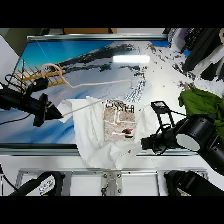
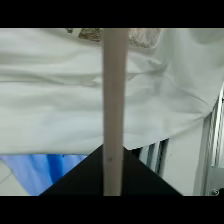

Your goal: Fold the clothes and pants, and hang the long-sleeved shirts on hangers.

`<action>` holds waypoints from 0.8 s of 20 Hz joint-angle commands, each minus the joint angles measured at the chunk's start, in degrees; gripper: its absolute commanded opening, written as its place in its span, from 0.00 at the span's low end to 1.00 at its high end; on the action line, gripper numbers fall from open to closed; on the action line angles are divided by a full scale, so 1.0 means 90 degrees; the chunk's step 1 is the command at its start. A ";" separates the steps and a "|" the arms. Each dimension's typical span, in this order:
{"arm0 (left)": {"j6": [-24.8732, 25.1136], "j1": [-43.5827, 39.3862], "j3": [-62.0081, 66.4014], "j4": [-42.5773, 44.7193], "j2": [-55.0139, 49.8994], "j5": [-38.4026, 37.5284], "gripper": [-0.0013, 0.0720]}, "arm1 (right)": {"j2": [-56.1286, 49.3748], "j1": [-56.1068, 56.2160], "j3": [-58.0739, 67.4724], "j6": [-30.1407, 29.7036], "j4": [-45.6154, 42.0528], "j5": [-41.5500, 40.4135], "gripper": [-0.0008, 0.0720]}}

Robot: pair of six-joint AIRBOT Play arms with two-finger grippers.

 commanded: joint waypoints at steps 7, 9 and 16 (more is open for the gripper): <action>0.0104 -0.1064 -0.1338 0.0015 0.0340 0.0112 0.04 | -0.0027 -0.0024 -0.0002 0.0002 -0.0024 0.0000 0.04; 0.0104 -0.1173 -0.1341 0.0019 0.0340 0.0107 0.04 | -0.0027 -0.0024 -0.0002 0.0000 -0.0017 0.0002 0.04; 0.0102 -0.1192 -0.1341 0.0017 0.0342 0.0090 0.04 | -0.0024 -0.0656 0.0597 -0.0097 -0.0126 -0.0017 0.04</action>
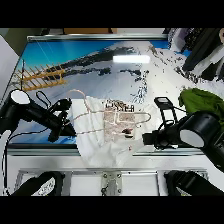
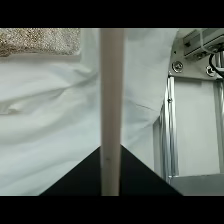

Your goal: Fold the clothes and pants, and hang the long-sleeved shirts on hangers.

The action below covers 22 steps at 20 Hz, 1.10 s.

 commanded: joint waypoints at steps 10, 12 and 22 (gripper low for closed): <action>-0.0087 -0.0097 -0.0010 -0.0002 0.0012 -0.0376 0.04 | 0.0000 -0.0797 0.0631 -0.0024 -0.0019 0.0027 0.04; -0.0146 -0.0279 -0.0012 0.0002 0.0010 -0.0384 0.04 | 0.0000 -0.0797 0.0631 0.0068 -0.0022 0.0027 0.04; -0.0624 -0.0755 -0.0012 0.0381 0.0007 0.0097 0.04 | 0.0000 -0.0797 0.0631 0.0141 0.0007 0.0027 0.04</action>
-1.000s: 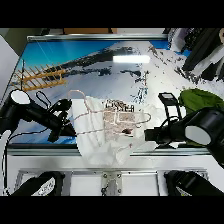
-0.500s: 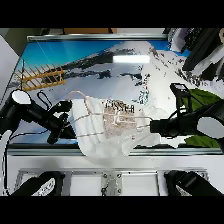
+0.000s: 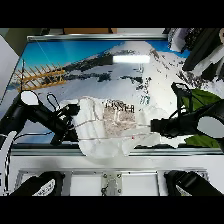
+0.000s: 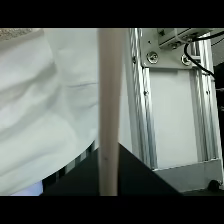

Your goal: Fold the clothes and pants, and hang the long-sleeved shirts on hangers.

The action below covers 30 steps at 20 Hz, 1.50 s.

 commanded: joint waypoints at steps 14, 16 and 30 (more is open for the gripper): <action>-0.0121 -0.0644 -0.0002 0.0180 -0.0017 0.0588 0.04 | 0.0000 -0.0002 0.0097 0.0010 0.0019 -0.0002 0.04; -0.0119 -0.0658 -0.0002 0.0175 -0.0017 0.0685 0.04 | 0.0000 -0.0002 0.0165 0.0010 -0.0002 -0.0002 0.04; -0.0316 -0.0656 -0.0002 0.0102 -0.0019 0.1316 0.04 | 0.0012 0.0012 0.0590 0.0032 0.0231 0.0002 0.04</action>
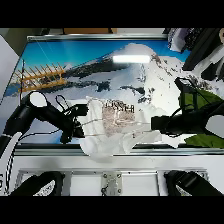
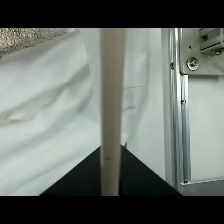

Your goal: Fold the clothes and pants, and hang the long-sleeved shirts on hangers.

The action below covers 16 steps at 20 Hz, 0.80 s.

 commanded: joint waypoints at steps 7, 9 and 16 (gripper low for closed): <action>0.0039 -0.0126 -0.0002 -0.0146 -0.0296 0.0284 0.04 | 0.0005 0.0007 0.0160 -0.0029 0.0090 -0.0282 0.03; 0.0187 -0.0364 0.0000 -0.0172 -0.0454 0.0393 0.04 | -0.0019 0.0007 0.0160 -0.0051 0.0092 -0.0420 0.03; 0.0194 -0.0503 0.0000 -0.0709 -0.0840 0.0760 0.04 | -0.0238 0.0015 0.0359 -0.0359 0.0430 -0.0806 0.03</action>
